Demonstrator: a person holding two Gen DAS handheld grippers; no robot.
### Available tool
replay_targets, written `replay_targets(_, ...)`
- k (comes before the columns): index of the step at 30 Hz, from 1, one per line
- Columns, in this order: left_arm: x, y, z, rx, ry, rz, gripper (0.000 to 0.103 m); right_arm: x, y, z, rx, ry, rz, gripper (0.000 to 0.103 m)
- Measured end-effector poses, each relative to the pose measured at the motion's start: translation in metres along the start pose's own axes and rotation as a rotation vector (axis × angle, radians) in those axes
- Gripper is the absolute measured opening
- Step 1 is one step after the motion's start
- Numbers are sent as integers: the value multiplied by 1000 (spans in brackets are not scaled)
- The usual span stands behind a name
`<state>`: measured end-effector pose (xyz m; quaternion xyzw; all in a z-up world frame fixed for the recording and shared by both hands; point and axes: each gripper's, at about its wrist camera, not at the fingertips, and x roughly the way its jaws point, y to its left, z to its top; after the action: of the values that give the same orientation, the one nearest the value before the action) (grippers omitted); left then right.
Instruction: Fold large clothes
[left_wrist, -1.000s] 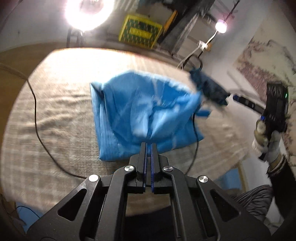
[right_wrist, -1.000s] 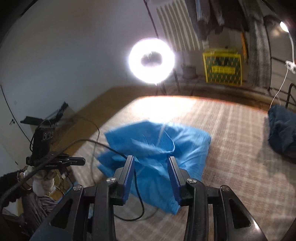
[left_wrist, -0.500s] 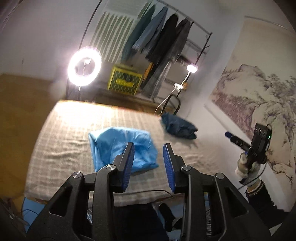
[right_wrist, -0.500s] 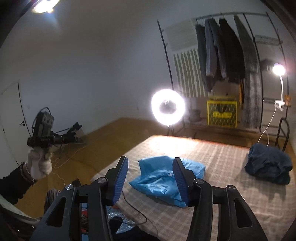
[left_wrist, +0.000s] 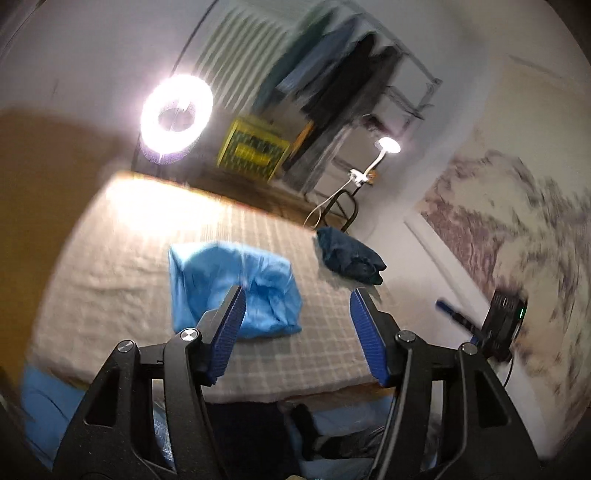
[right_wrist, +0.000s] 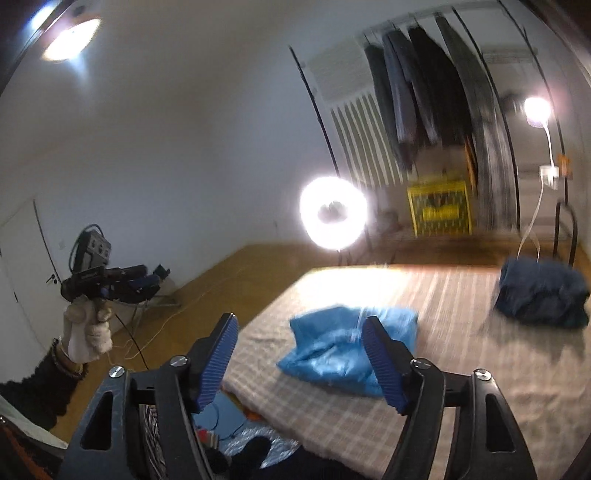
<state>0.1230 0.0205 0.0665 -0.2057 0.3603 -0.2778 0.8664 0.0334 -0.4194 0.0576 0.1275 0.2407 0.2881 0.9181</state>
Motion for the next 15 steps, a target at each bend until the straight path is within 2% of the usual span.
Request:
replay_targets(4,66,58,-10,-121,65,19,61,51,-17,-33,126,92,15,80)
replay_targets(9,137,130,-18,-318,121,29,61,136,-36,-73,276,257,-36,81)
replay_targets(15,204,179,-15,-418,183,35,61,225,-57,-107,410,404,-48,81)
